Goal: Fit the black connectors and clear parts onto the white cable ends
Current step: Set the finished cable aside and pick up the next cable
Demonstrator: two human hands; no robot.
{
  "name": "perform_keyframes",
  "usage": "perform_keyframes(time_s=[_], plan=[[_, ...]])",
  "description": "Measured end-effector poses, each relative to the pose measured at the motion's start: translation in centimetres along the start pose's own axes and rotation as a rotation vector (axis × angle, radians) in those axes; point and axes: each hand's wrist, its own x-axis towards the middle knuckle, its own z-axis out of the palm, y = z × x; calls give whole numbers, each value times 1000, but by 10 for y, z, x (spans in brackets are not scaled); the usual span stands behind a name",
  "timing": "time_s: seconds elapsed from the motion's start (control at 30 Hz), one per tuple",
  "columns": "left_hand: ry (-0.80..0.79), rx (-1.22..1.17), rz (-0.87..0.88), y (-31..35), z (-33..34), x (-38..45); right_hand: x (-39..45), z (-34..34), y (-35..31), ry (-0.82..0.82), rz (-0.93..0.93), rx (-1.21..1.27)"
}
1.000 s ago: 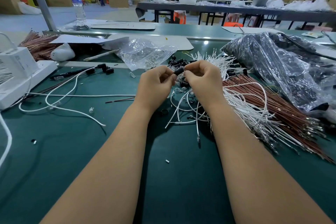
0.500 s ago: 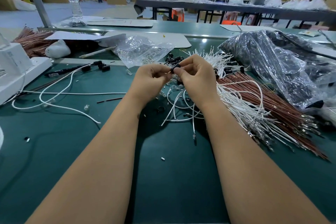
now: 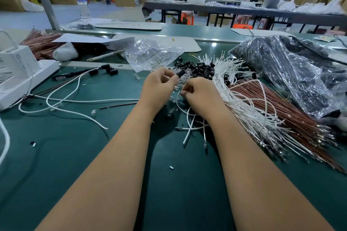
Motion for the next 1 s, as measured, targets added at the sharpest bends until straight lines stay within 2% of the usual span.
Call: perform_keyframes(time_s=[0.1,0.23,0.43,0.77,1.0], plan=[[-35,36,29,-1,0,0,0,-5,1,185,39,322],[-83,11,1,-2,0,1,-1,-11,4,312,90,621],[-79,-2,-12,-3,-1,1,0,-16,6,252,203,986],[-61,35,23,-1,-1,-1,-1,-13,2,168,208,1007],[-48,-22,24,3,-3,-3,-2,-13,2,186,223,994]])
